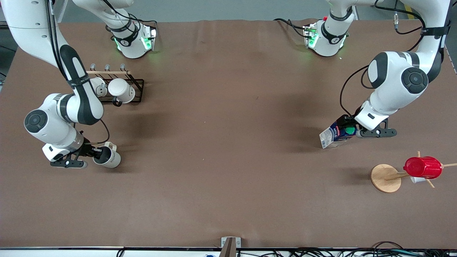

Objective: Place cup and milk on table
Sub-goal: 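Grasp the white mug with the right gripper while the left gripper grasps the milk, then carry the mug and milk toward the table middle with both grippers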

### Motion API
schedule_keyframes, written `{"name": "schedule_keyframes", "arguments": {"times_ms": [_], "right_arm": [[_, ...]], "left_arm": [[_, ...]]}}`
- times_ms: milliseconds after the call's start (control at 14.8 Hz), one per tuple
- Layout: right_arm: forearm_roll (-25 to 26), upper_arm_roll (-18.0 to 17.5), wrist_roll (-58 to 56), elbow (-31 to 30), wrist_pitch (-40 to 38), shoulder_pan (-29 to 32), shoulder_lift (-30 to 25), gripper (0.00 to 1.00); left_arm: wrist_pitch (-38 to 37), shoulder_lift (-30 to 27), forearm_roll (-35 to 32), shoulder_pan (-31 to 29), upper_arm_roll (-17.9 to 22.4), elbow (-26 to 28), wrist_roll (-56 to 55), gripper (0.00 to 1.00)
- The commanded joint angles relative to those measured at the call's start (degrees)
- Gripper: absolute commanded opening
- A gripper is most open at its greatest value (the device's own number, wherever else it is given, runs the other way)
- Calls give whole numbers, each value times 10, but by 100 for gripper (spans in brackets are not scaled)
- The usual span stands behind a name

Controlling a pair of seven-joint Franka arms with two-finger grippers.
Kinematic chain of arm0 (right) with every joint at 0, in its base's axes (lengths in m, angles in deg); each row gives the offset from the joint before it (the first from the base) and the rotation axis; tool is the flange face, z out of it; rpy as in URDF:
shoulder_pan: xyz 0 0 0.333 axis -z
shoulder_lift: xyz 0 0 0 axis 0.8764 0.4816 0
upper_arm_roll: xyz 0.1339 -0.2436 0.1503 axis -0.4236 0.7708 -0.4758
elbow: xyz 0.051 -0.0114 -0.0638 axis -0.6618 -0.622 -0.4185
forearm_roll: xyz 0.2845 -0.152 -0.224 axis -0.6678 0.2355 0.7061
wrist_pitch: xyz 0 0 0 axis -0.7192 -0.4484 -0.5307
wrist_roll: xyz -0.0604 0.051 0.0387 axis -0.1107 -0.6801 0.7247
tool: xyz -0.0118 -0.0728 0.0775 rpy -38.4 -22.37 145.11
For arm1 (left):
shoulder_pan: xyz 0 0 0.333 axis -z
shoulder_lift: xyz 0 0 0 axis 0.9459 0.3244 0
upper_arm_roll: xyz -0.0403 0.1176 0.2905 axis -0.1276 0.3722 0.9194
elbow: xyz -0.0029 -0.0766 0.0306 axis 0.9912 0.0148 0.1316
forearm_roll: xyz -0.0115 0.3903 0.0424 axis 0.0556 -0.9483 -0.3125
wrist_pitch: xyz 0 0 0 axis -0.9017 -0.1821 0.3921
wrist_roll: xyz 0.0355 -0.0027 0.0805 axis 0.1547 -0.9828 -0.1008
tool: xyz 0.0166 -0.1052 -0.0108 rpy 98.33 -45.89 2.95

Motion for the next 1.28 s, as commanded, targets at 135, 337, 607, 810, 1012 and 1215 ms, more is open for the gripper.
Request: {"name": "schedule_keyframes", "arguments": {"times_ms": [135, 337, 607, 810, 1012, 1215], "right_arm": [[-9, -3, 78, 52, -174, -52, -68, 0], [-9, -3, 230, 119, -251, -134, -67, 1], [-9, -3, 440, 154, -254, -263, -60, 1], [-9, -3, 568, 215, -253, -352, -2, 1], [-7, -3, 645, 268, -243, -424, 70, 2], [-9, -3, 685, 291, -193, -463, 104, 2]], "left_arm": [[5, -4, -6, -1, -1, -15, -8, 29], [-4, -5, -6, 4, -1, -35, -9, 26], [-86, 9, -7, 9, -21, -117, -16, 26], [-111, 19, -11, 10, -49, -147, -42, 26], [-111, 20, -14, 10, -67, -154, -66, 27], [-111, 20, -14, 11, -69, -154, -69, 27]]}}
